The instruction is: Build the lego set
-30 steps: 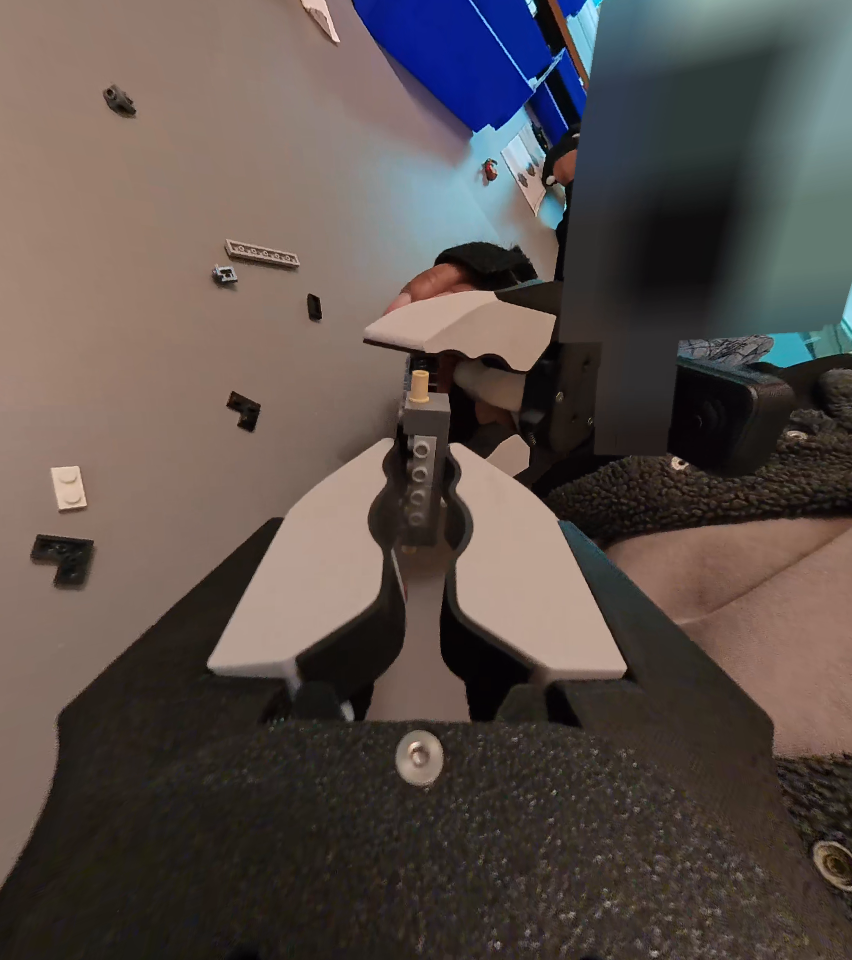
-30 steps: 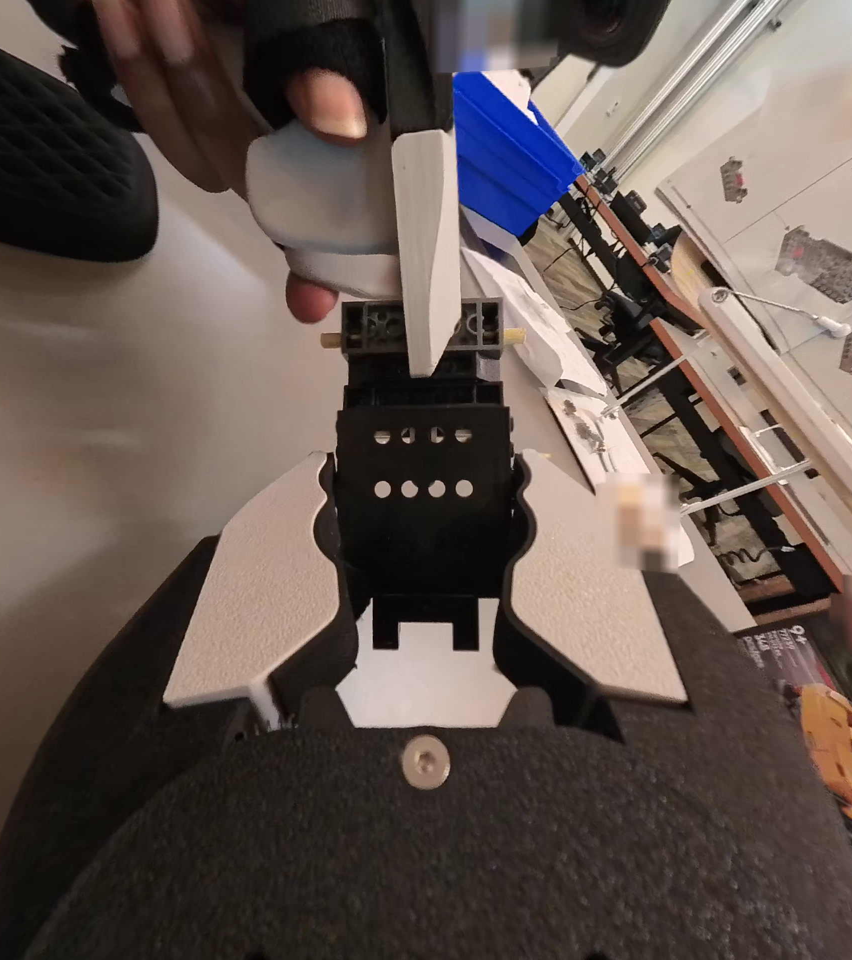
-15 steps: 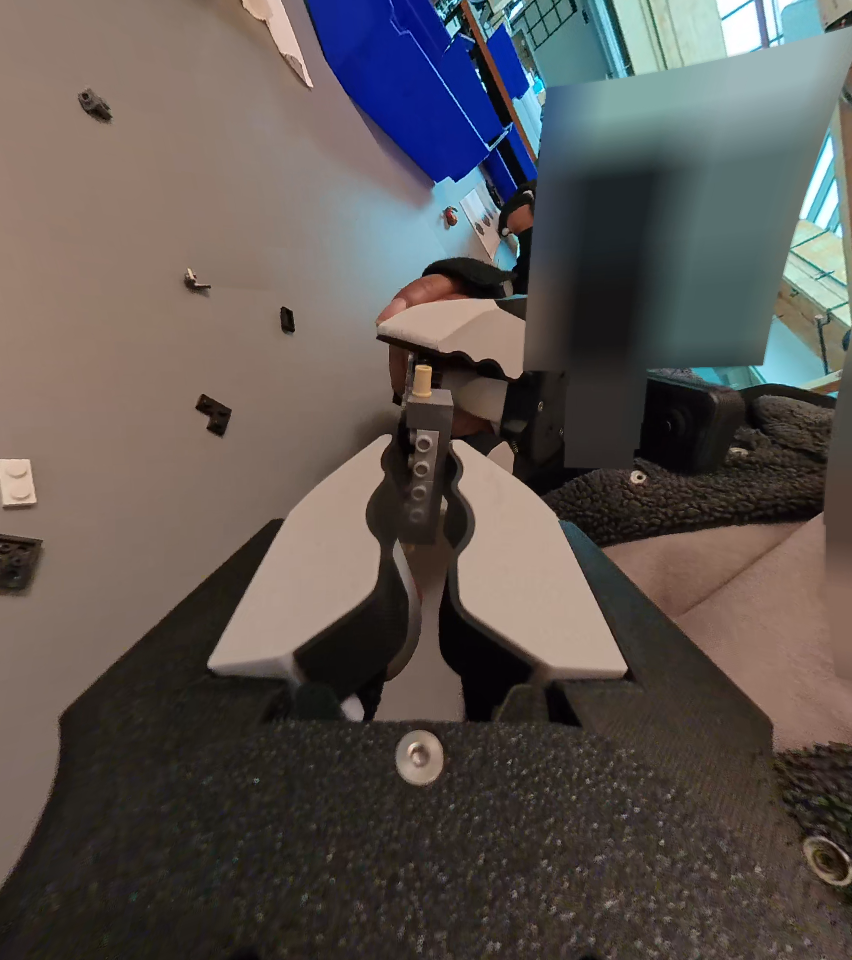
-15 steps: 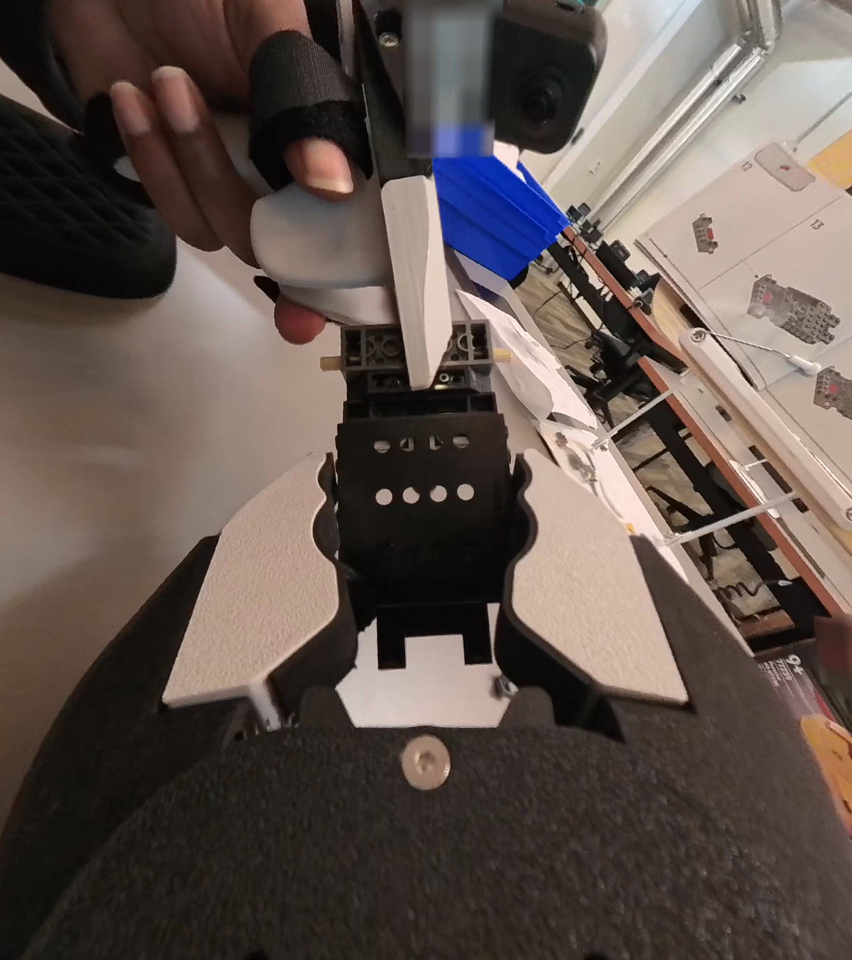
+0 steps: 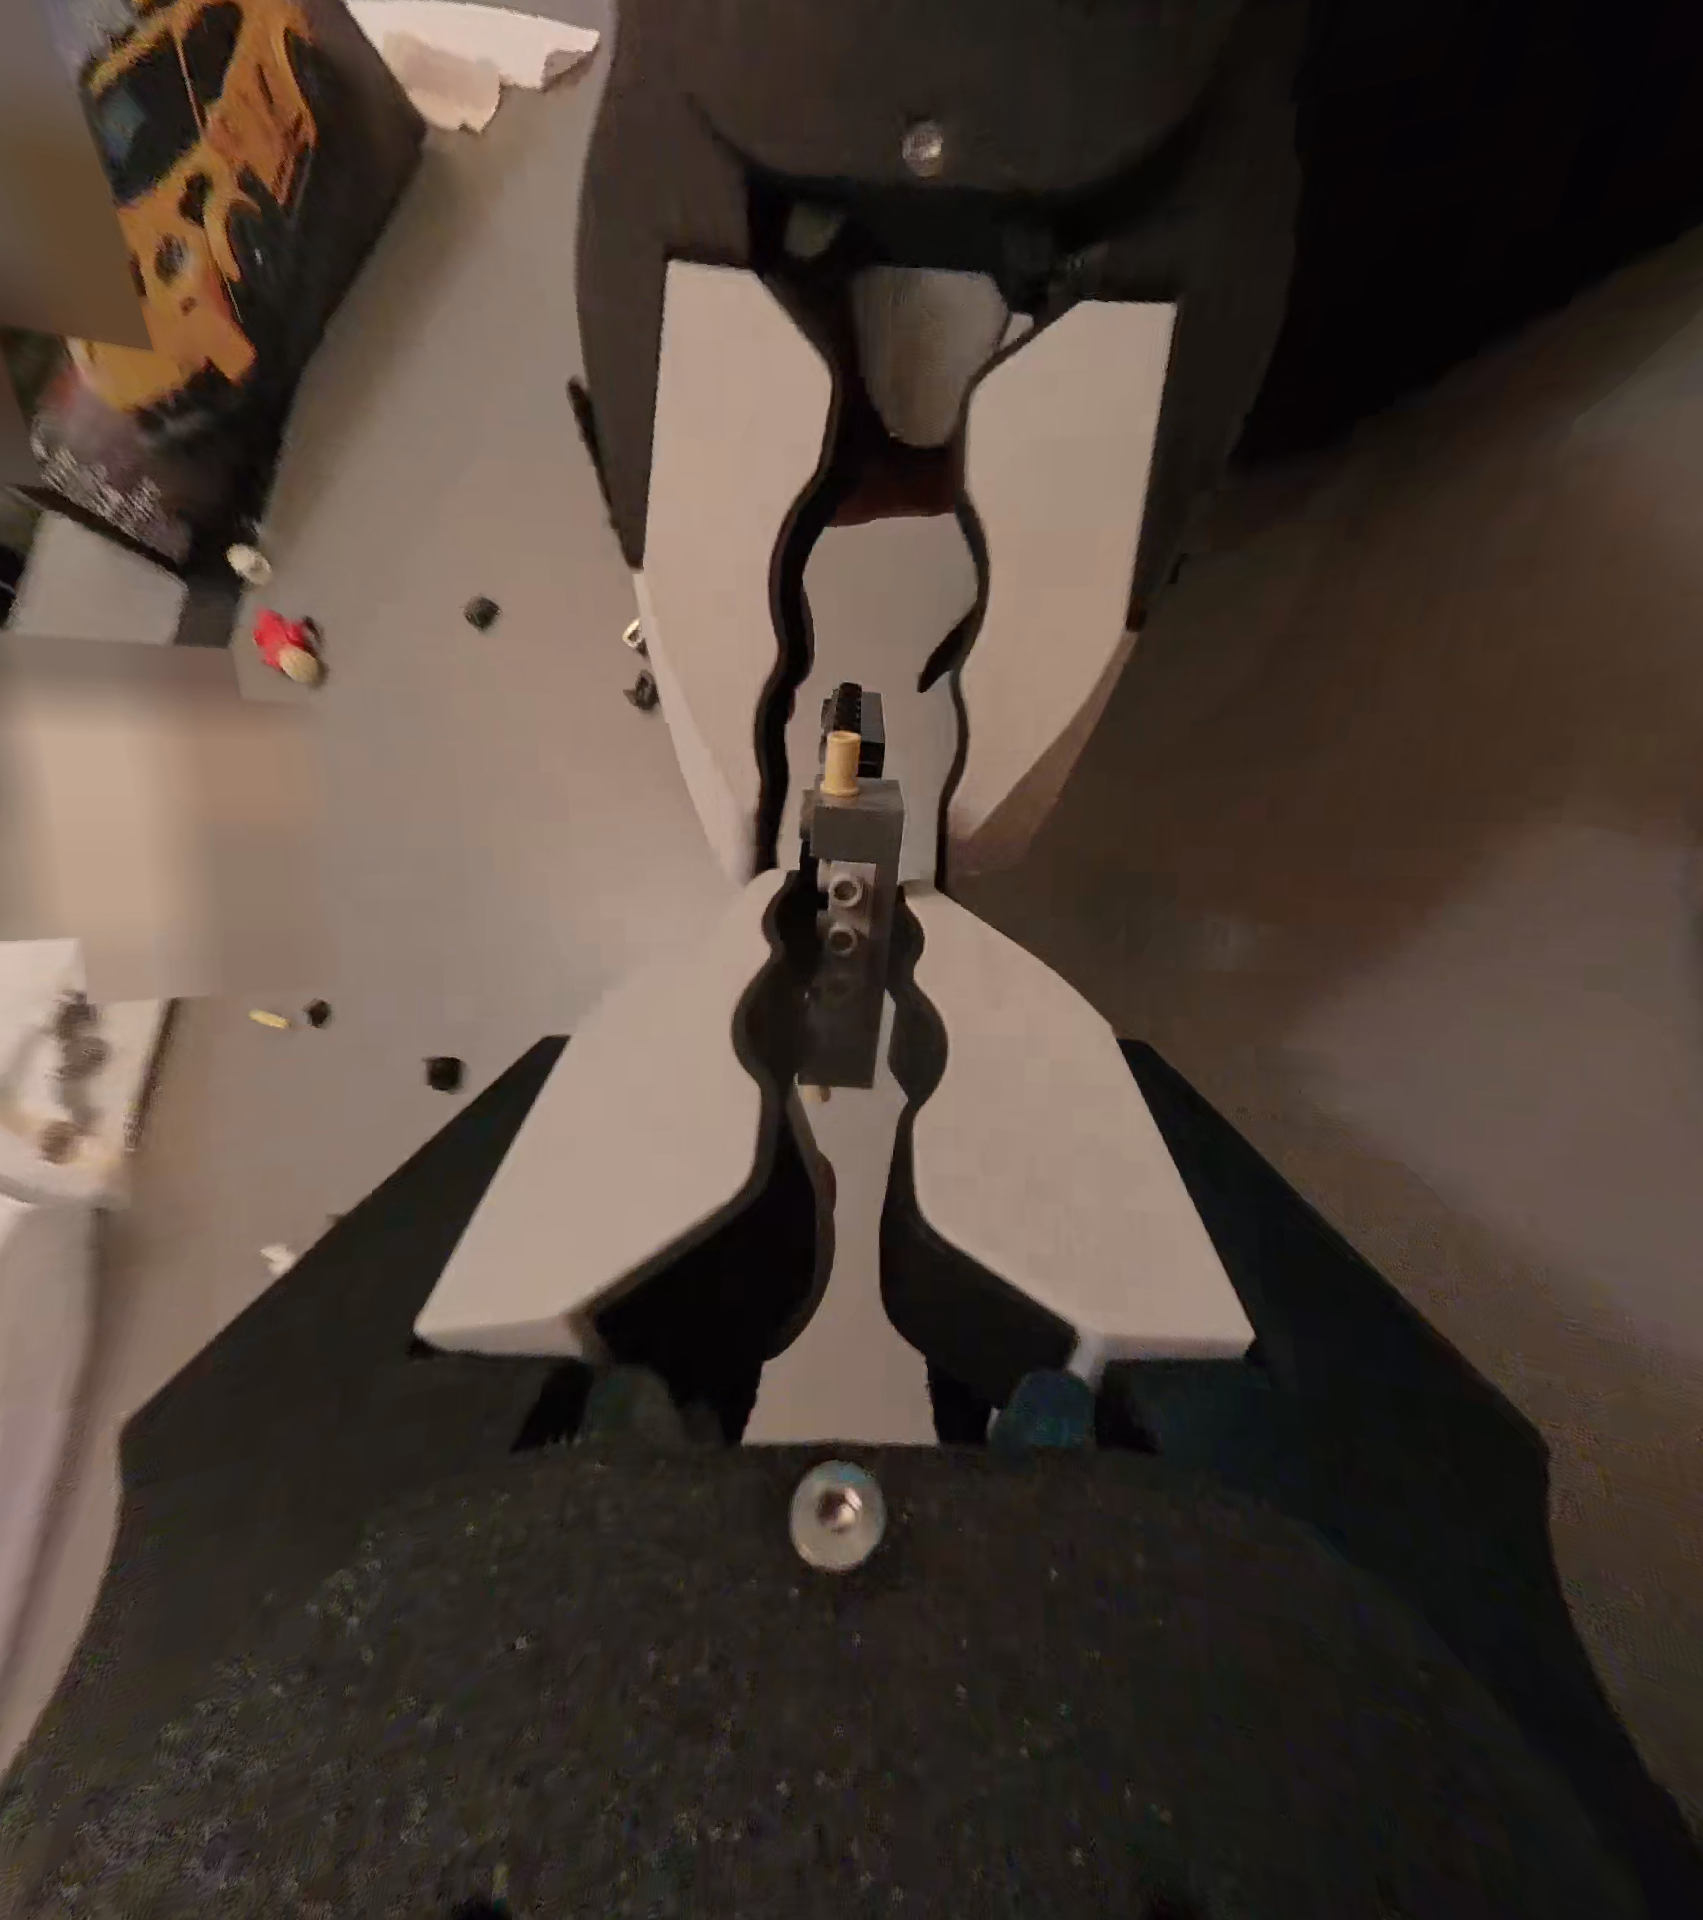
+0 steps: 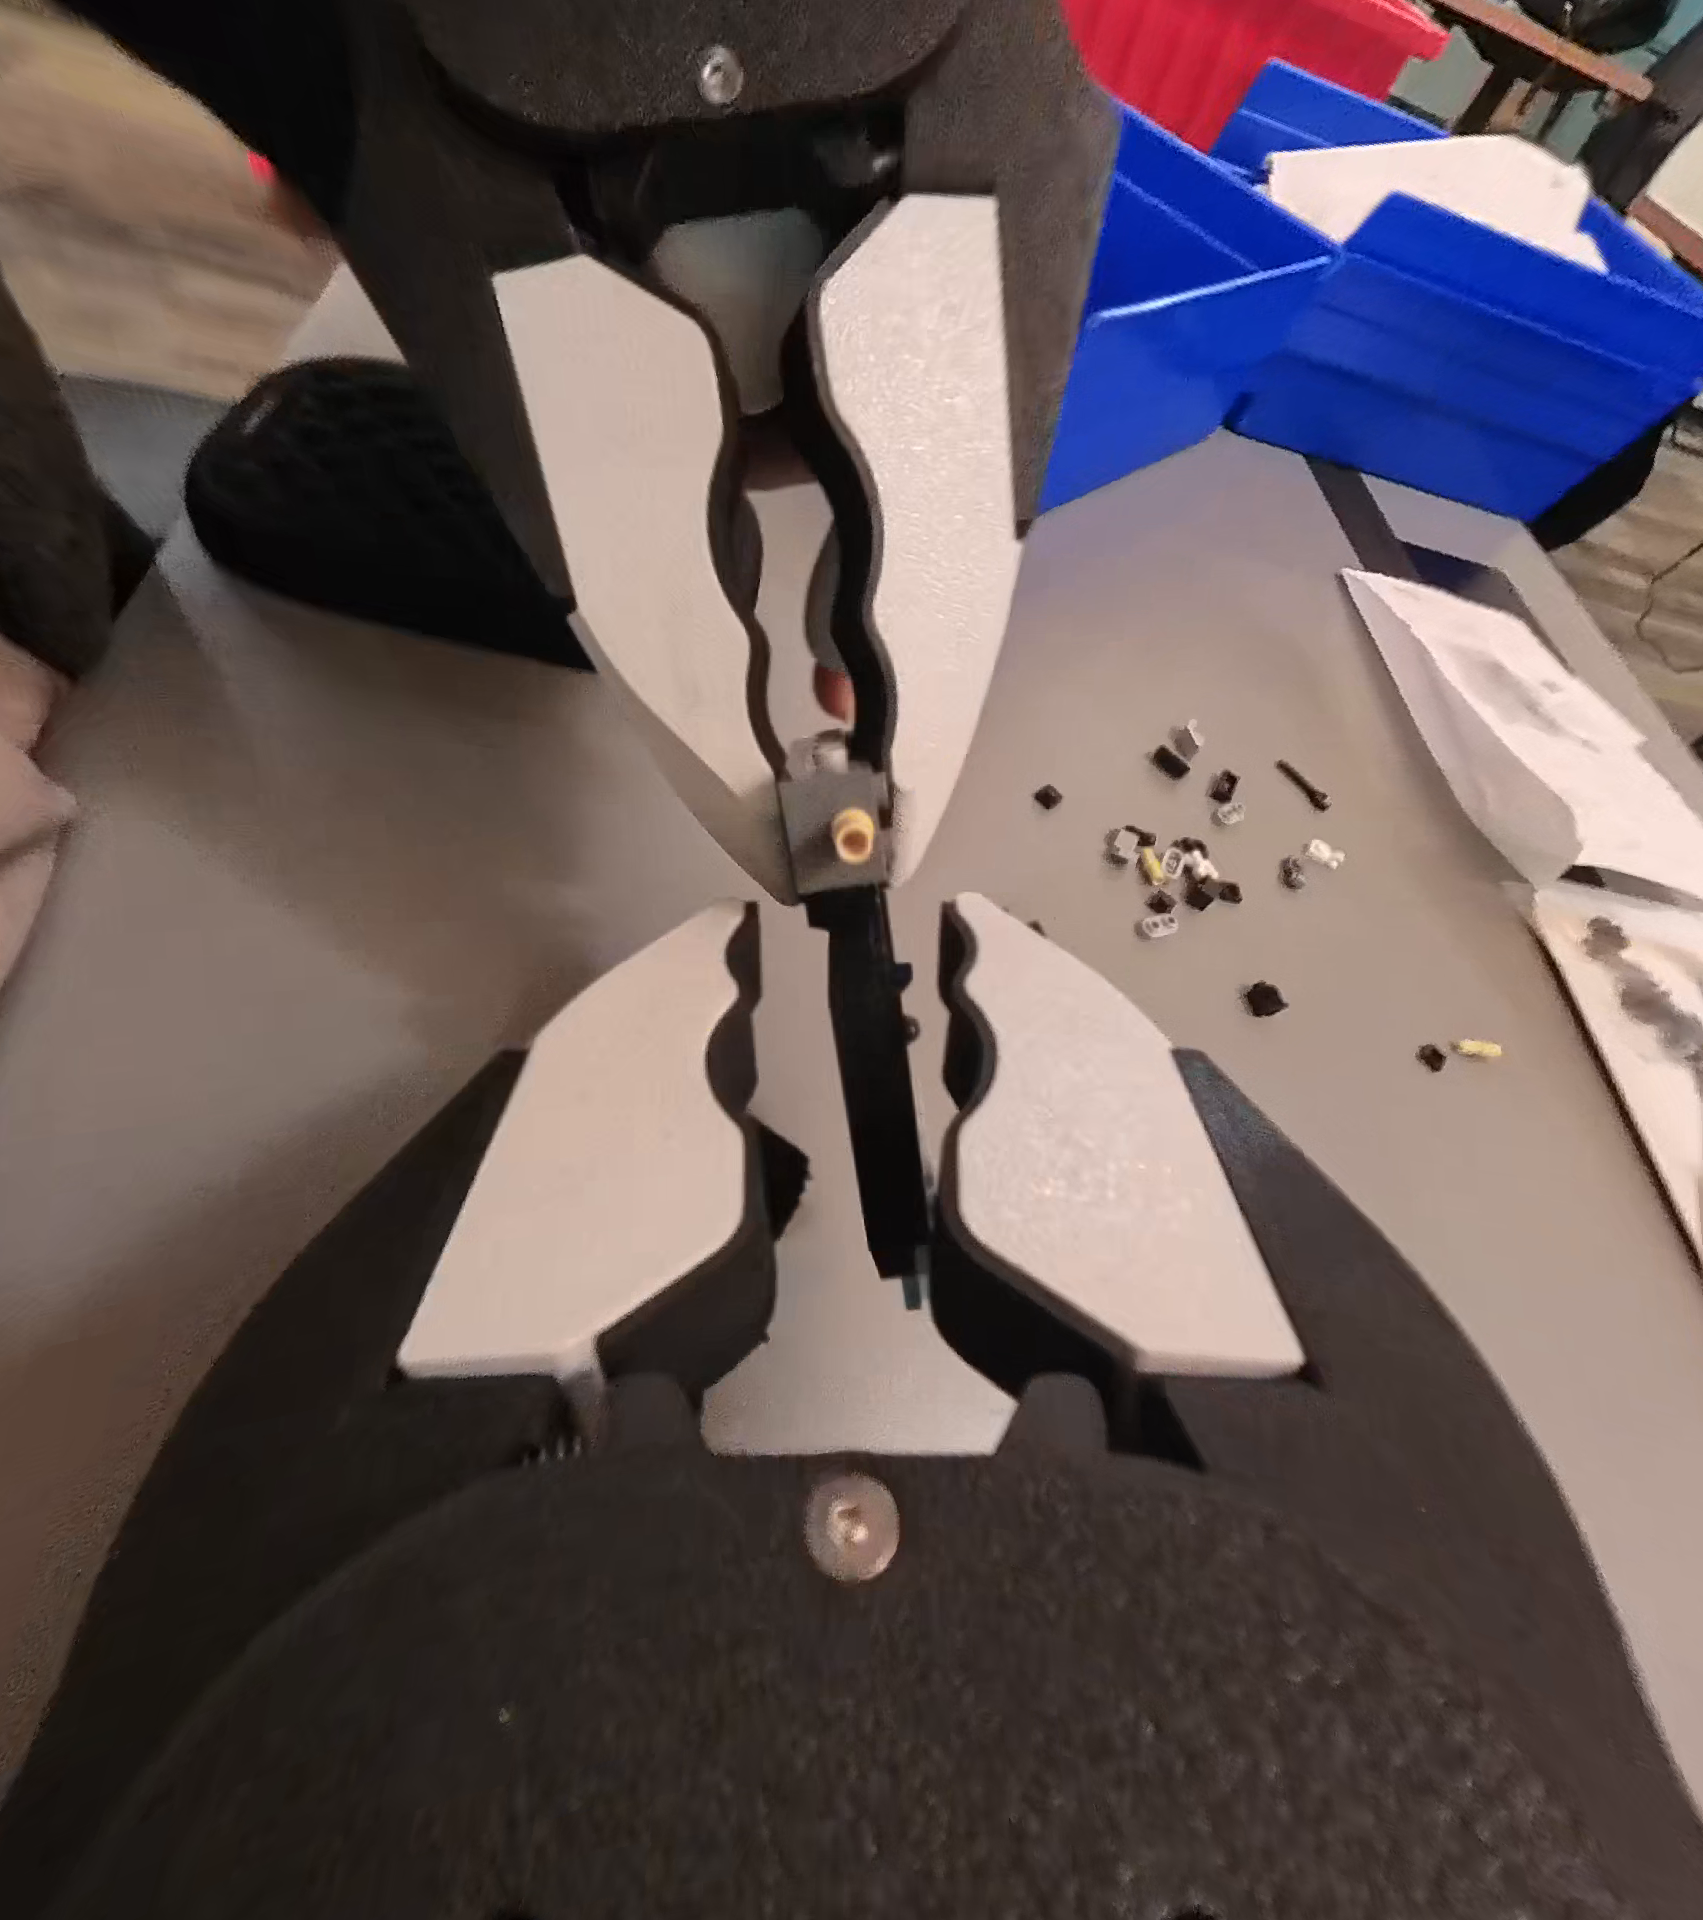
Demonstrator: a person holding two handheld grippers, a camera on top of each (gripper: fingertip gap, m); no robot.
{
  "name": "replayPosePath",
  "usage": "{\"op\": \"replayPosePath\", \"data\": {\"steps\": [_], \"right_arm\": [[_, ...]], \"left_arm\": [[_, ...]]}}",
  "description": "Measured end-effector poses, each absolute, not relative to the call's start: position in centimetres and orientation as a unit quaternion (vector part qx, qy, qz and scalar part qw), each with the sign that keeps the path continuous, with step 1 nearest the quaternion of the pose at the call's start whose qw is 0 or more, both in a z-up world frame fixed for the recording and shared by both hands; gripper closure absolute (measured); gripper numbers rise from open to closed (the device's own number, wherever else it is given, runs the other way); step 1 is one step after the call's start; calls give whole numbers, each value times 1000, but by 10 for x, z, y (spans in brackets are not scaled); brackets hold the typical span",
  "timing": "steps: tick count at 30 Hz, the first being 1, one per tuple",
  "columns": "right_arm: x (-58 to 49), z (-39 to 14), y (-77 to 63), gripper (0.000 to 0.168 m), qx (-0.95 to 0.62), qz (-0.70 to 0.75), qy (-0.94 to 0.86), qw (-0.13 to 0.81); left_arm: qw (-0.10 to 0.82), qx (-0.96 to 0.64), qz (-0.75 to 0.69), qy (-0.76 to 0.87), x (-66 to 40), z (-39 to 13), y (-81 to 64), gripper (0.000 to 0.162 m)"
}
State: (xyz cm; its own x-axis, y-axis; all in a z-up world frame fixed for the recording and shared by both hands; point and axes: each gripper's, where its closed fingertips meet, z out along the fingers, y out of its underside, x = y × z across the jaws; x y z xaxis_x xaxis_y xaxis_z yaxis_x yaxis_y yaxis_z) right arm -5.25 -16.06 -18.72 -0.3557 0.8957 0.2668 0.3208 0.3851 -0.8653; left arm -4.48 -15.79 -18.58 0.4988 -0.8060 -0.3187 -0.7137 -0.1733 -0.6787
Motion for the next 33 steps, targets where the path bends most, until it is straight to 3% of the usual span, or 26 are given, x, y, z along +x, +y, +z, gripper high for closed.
{"op": "replayPosePath", "data": {"steps": [4, 11, 17, 21, 24, 28, 33], "right_arm": [[-55, -192, -162, 156, -363, 301, -754, 458], [-62, -189, -164, 158, -309, 233, -738, 553], [-63, -189, -162, 158, -311, 233, -722, 572], [-62, -183, -147, 157, -315, 198, -706, 602], [-61, -176, -136, 158, -304, 145, -694, 636], [-62, -175, -129, 158, -268, 62, -694, 665], [-66, -188, -131, 158, -238, -3, -708, 664]], "left_arm": [[415, -714, 41, 562, -46, -188, -160, 148], [442, -672, 89, 587, -52, -185, -163, 148], [437, -684, 85, 578, -64, -180, -164, 120], [440, -773, -62, 454, -73, -171, -169, 112], [409, -829, -298, 238, -72, -168, -171, 113], [310, -737, -597, -70, -68, -165, -161, 120], [264, -681, -665, -154, -51, -182, -151, 129]]}}
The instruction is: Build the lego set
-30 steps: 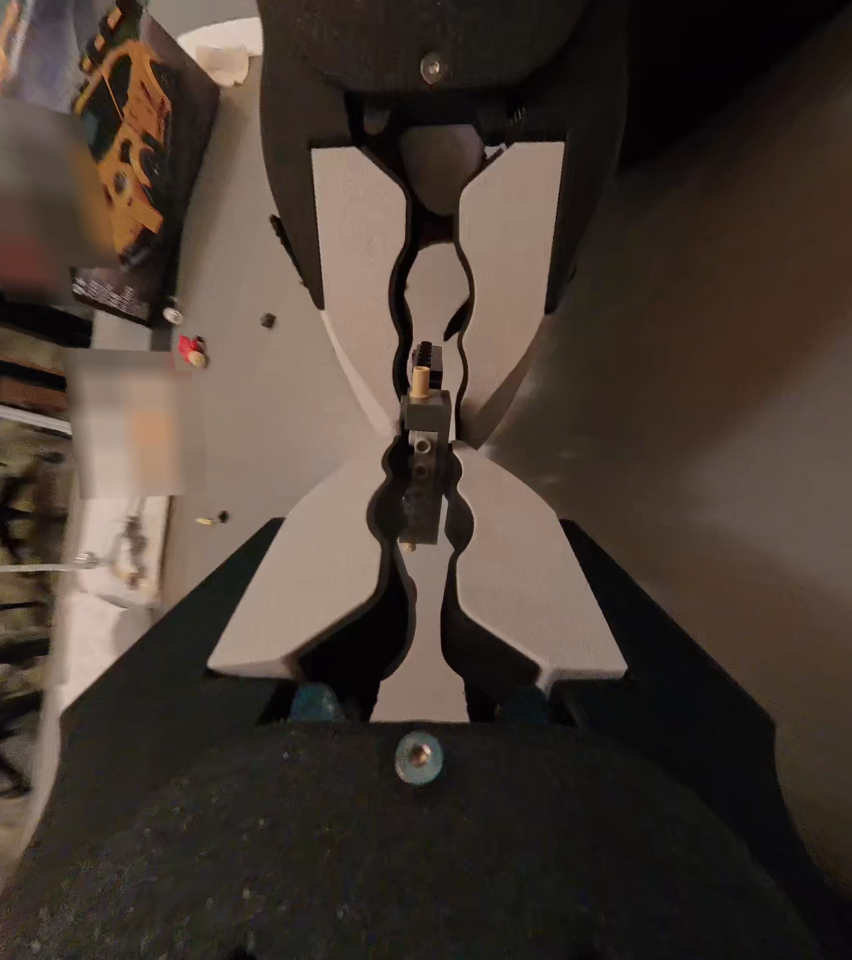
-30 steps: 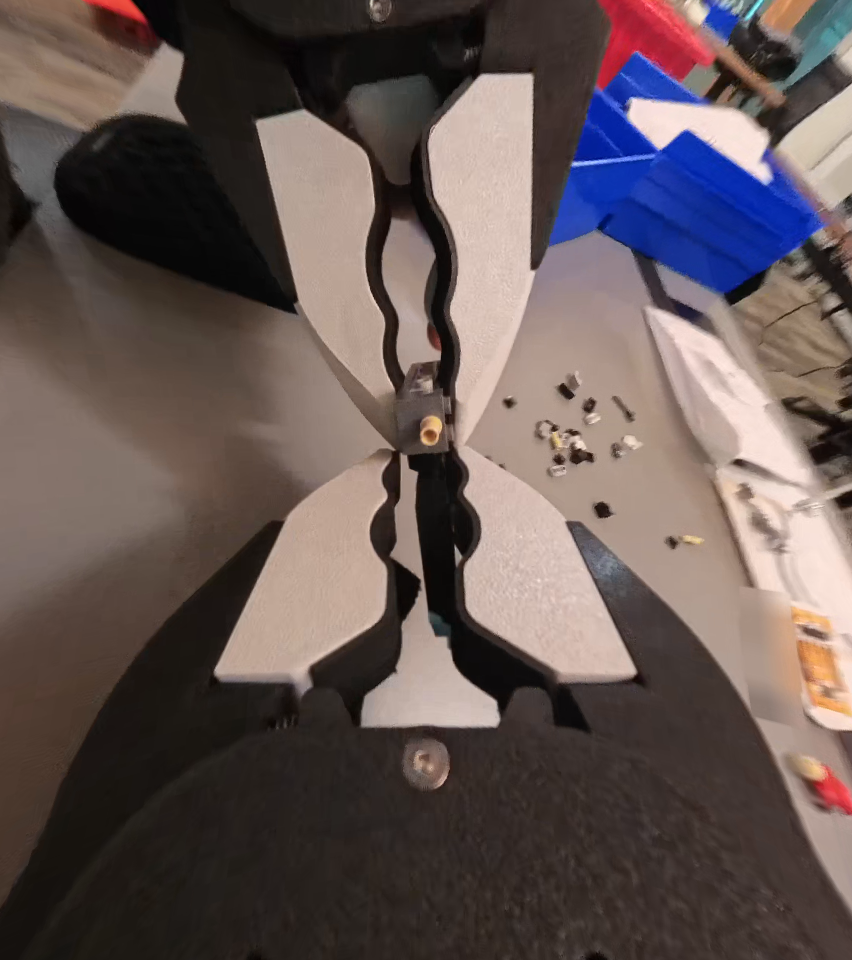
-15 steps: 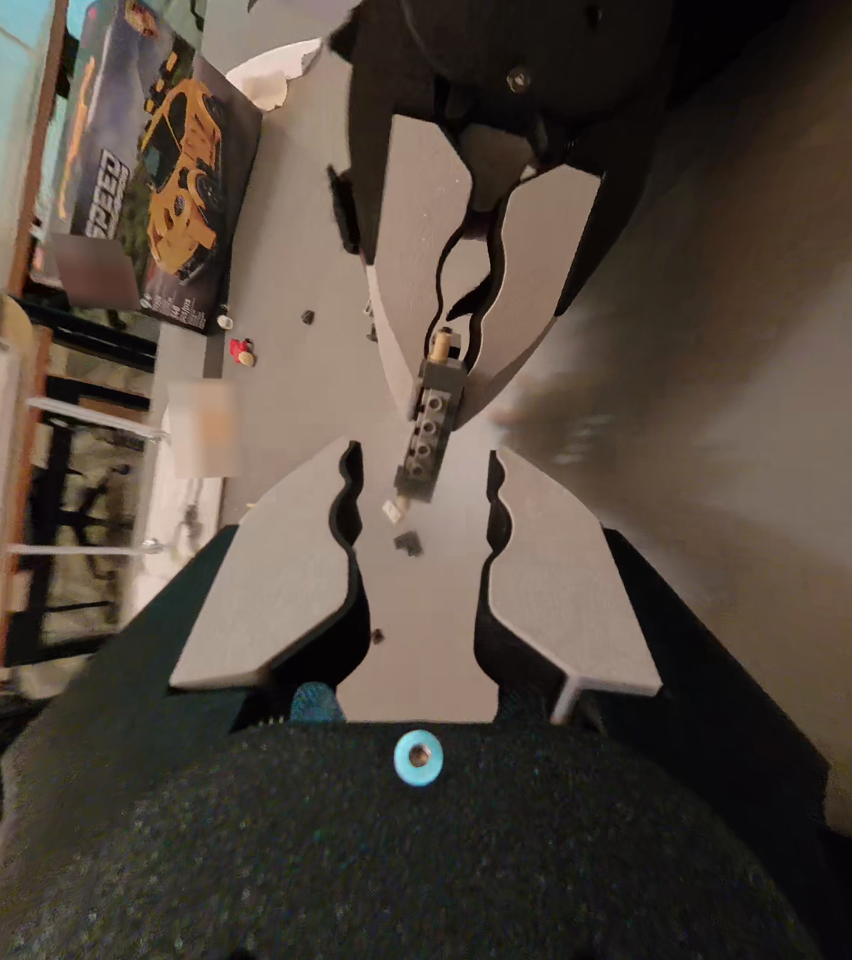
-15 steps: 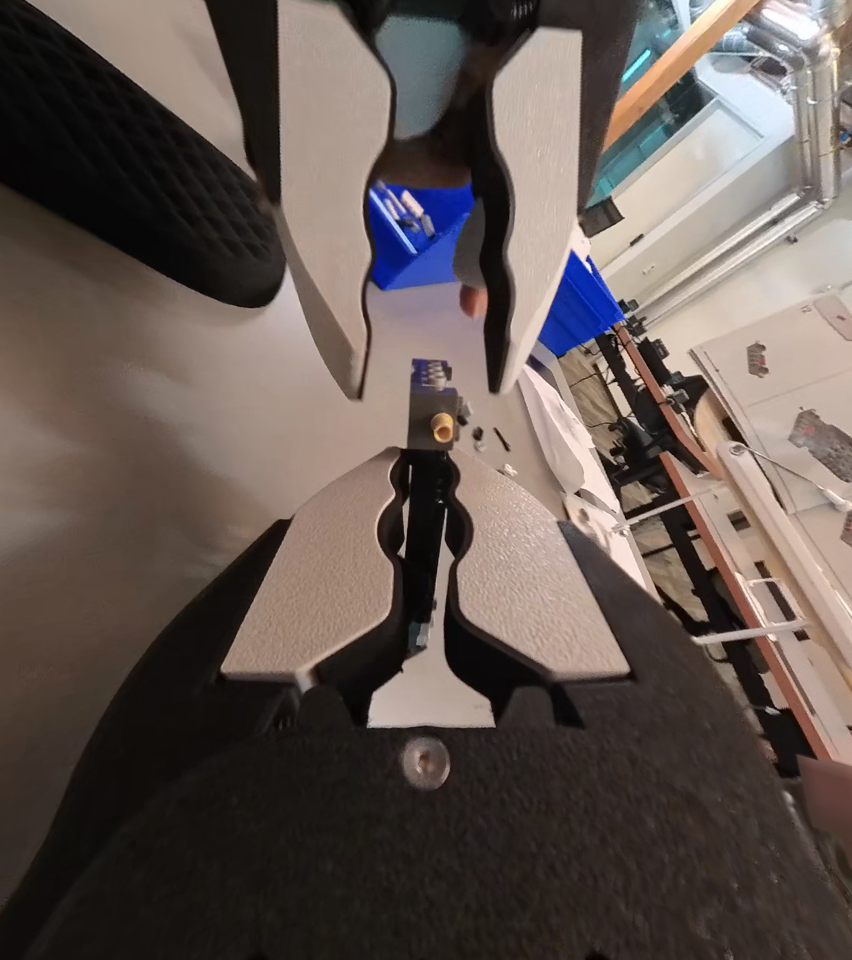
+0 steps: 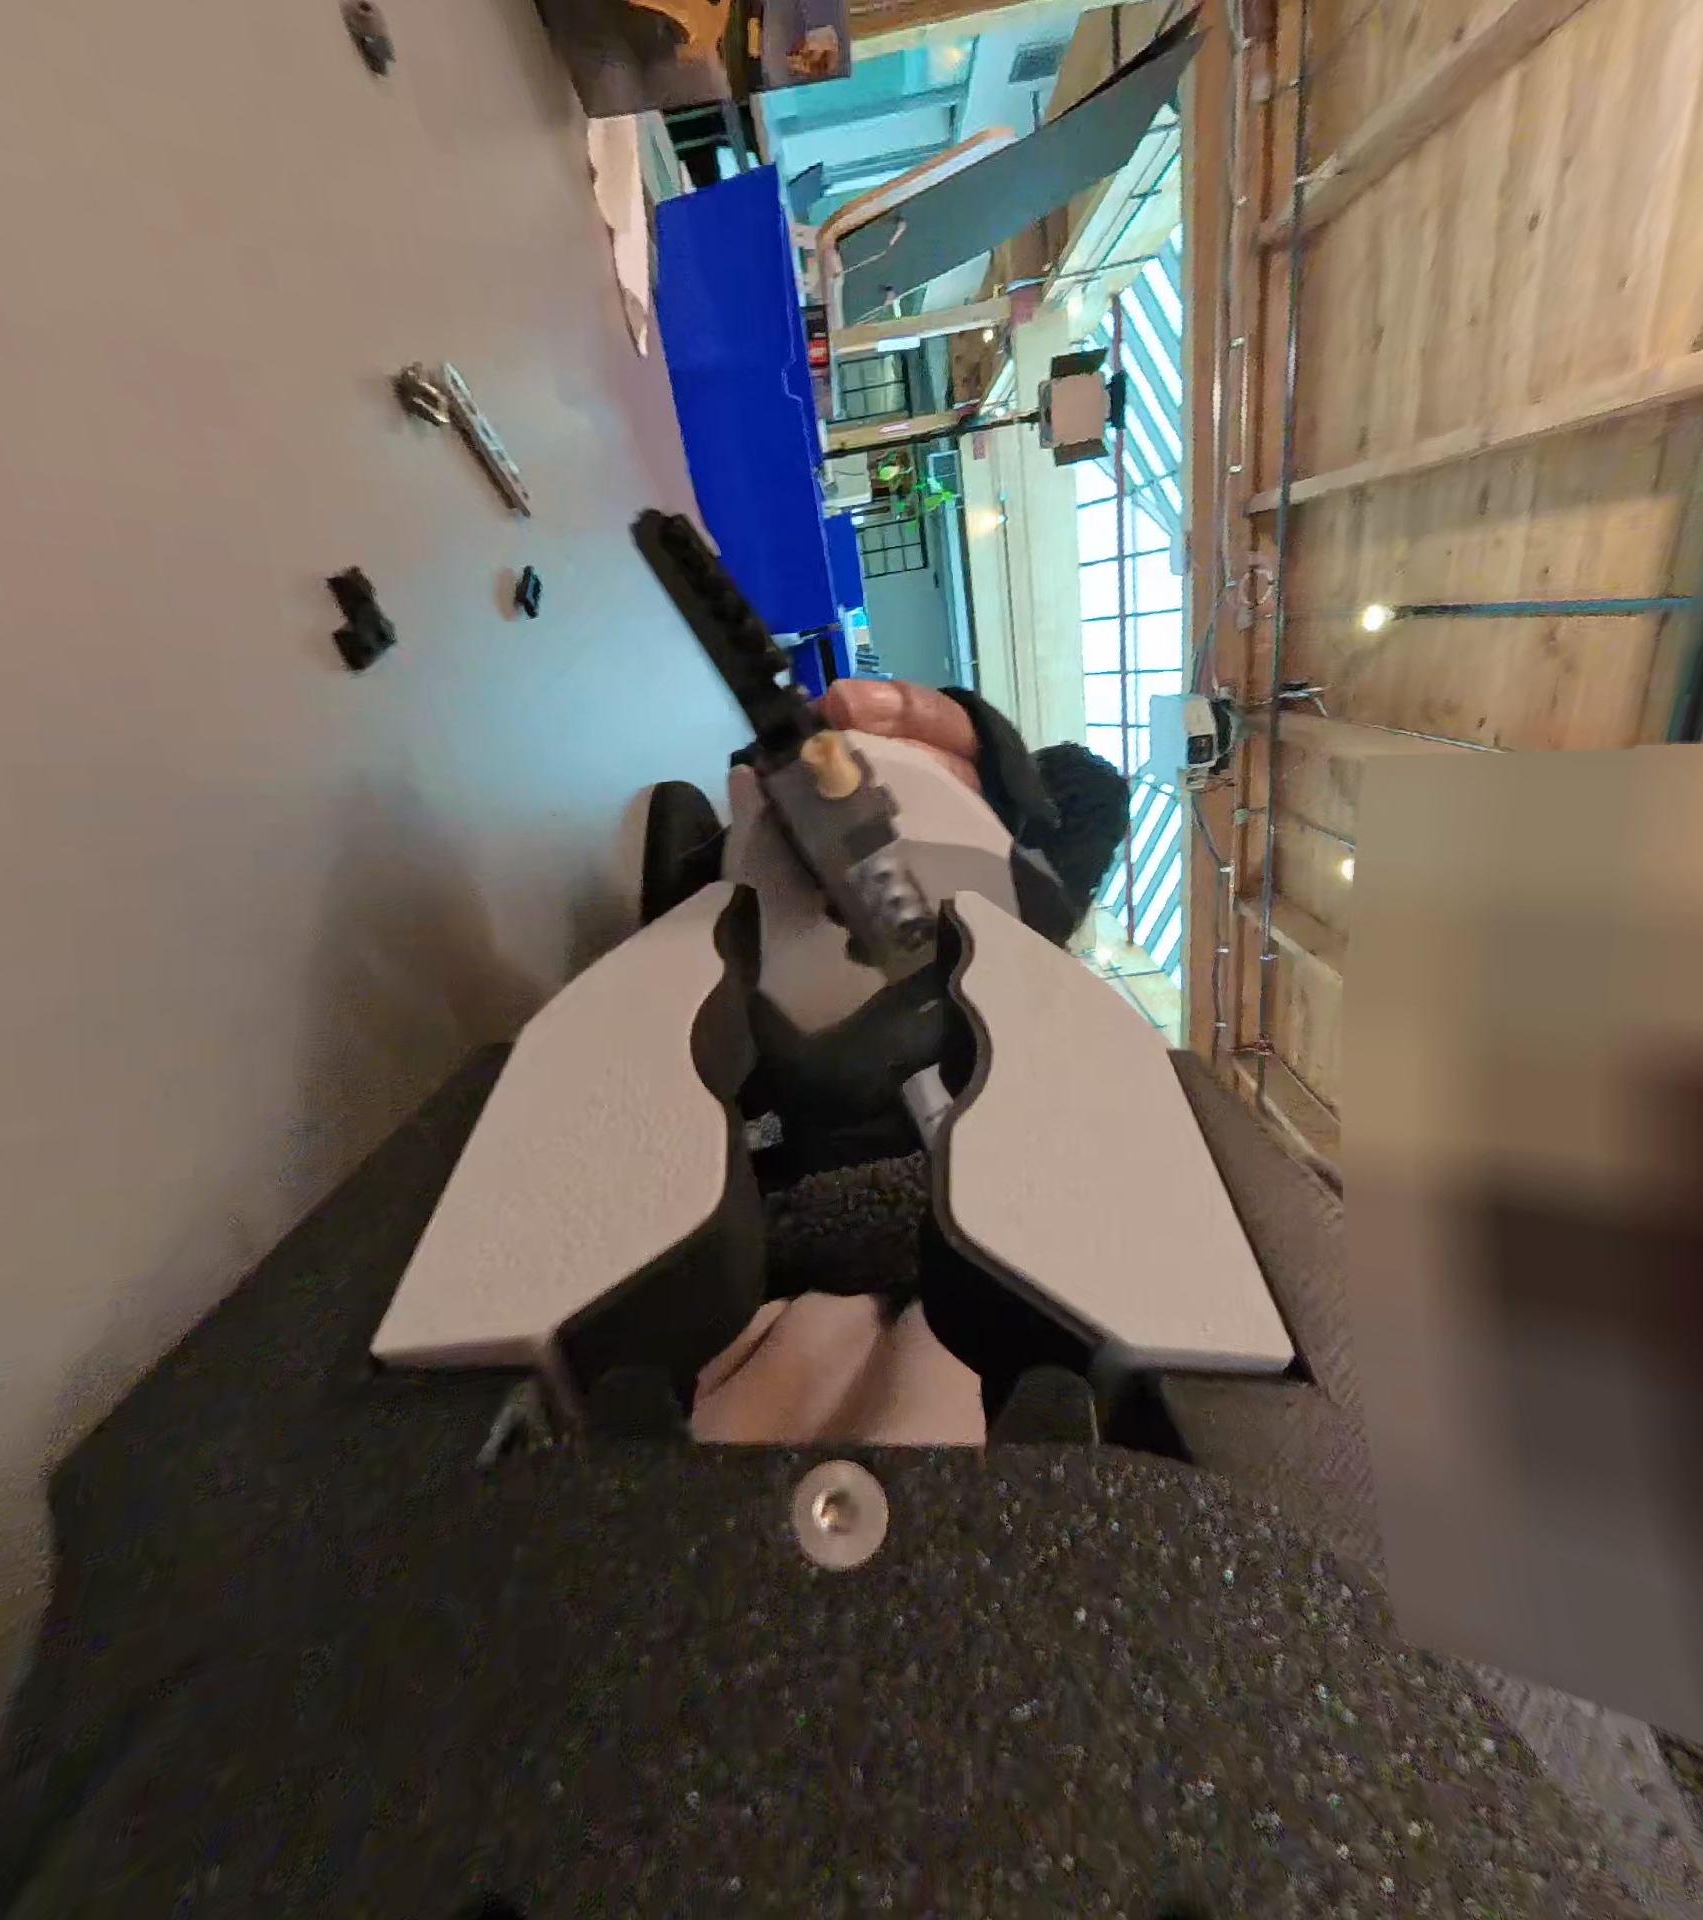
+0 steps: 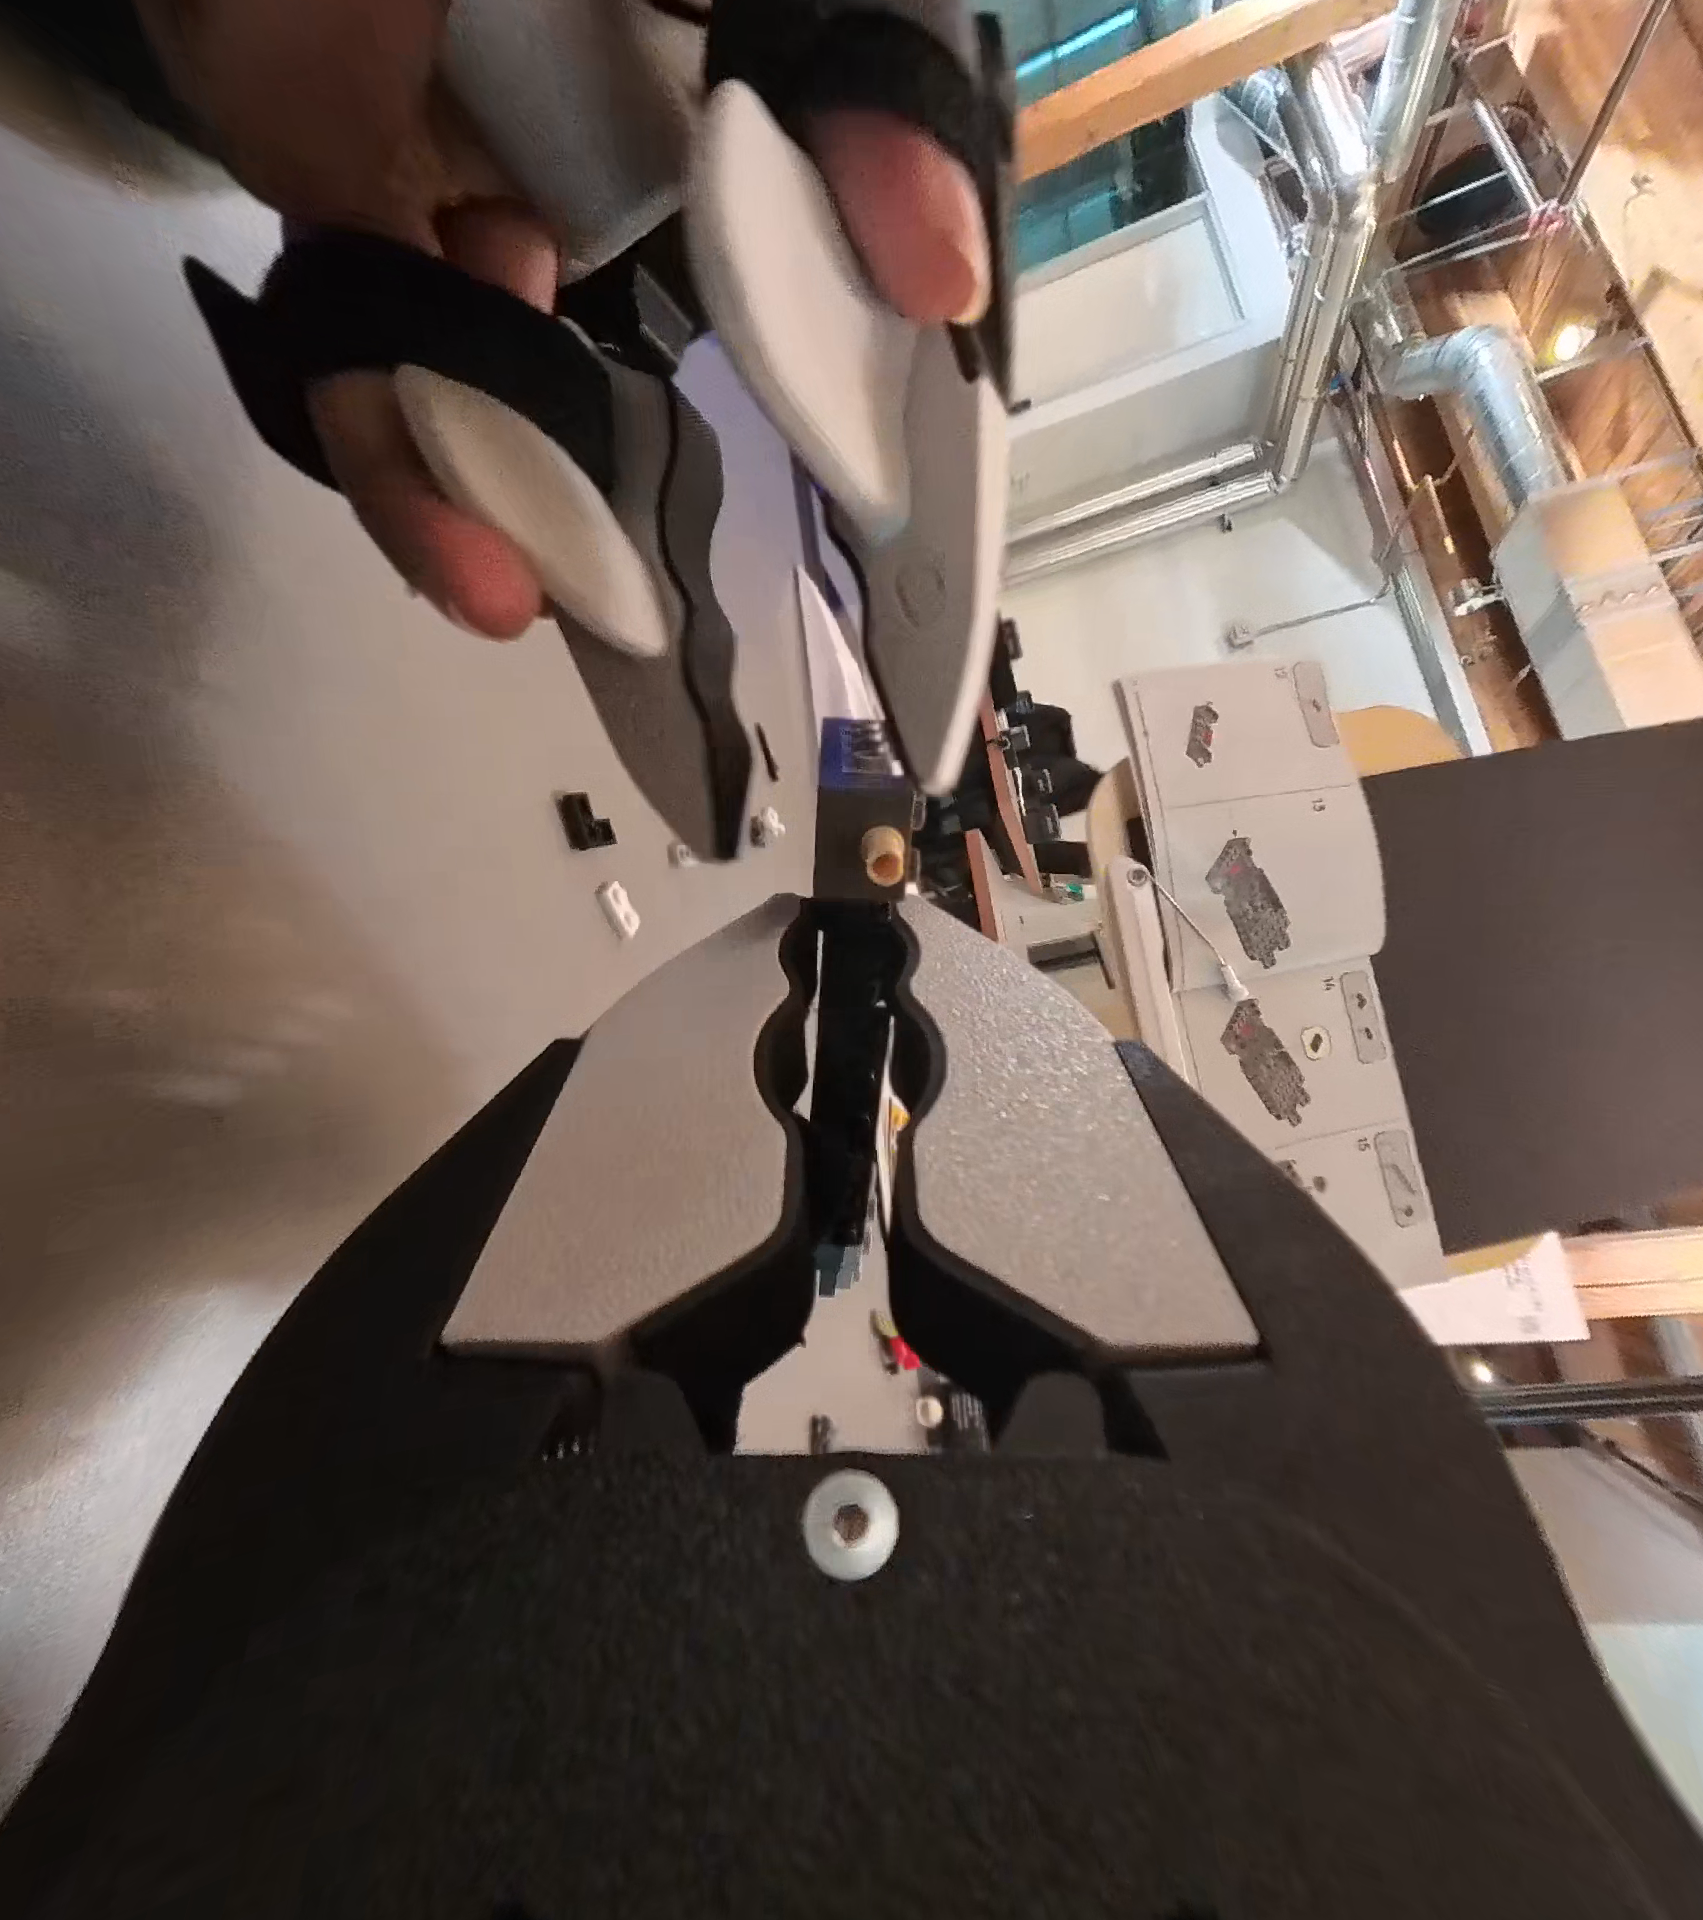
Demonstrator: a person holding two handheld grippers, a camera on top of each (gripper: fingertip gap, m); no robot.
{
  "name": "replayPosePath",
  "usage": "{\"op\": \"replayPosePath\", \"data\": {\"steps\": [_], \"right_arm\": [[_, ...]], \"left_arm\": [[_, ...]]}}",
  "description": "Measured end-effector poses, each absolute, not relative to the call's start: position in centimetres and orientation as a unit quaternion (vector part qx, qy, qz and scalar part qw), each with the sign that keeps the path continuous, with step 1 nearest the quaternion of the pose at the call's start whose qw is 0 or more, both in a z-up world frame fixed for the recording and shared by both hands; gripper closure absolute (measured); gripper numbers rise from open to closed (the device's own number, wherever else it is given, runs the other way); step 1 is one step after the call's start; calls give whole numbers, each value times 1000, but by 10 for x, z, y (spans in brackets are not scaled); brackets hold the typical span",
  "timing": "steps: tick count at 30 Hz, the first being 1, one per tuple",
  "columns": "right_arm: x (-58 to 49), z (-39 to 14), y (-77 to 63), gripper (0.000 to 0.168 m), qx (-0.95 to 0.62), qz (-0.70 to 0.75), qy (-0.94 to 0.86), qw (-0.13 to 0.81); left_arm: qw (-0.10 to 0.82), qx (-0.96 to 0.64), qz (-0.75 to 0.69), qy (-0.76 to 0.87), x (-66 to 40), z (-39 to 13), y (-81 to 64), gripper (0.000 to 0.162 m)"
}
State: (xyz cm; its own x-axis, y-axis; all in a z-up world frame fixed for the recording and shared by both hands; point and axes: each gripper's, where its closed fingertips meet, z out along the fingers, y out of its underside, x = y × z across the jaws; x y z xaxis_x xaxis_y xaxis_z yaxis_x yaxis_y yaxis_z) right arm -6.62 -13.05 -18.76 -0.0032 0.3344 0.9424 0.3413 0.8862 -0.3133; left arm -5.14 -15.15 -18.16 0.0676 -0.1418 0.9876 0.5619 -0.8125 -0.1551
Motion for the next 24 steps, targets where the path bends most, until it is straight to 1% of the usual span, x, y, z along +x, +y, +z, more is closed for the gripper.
{"op": "replayPosePath", "data": {"steps": [4, 5, 10, 13, 17, 19, 21, 24], "right_arm": [[-68, -194, -130, 158, -215, -43, -712, 667], [-68, -196, -129, 158, -214, -46, -714, 665], [-71, -206, -132, 158, -187, -88, -718, 664], [-72, -206, -135, 154, -187, -84, -715, 669], [-73, -207, -140, 148, -213, -38, -726, 653], [-72, -207, -144, 138, -236, 5, -738, 632], [-68, -203, -150, 132, -268, 77, -754, 595], [-59, -180, -146, 129, -366, 228, -731, 528]], "left_arm": [[278, -694, -643, -167, -51, -187, -141, 142], [274, -692, -645, -173, -51, -189, -141, 141], [275, -700, -635, -176, -53, -201, -144, 146], [290, -713, -620, -151, -54, -203, -148, 148], [306, -728, -602, -118, -58, -204, -149, 149], [320, -742, -582, -89, -62, -204, -150, 148], [337, -756, -559, -52, -67, -201, -150, 148], [353, -777, -521, 26, -68, -198, -156, 149]]}}
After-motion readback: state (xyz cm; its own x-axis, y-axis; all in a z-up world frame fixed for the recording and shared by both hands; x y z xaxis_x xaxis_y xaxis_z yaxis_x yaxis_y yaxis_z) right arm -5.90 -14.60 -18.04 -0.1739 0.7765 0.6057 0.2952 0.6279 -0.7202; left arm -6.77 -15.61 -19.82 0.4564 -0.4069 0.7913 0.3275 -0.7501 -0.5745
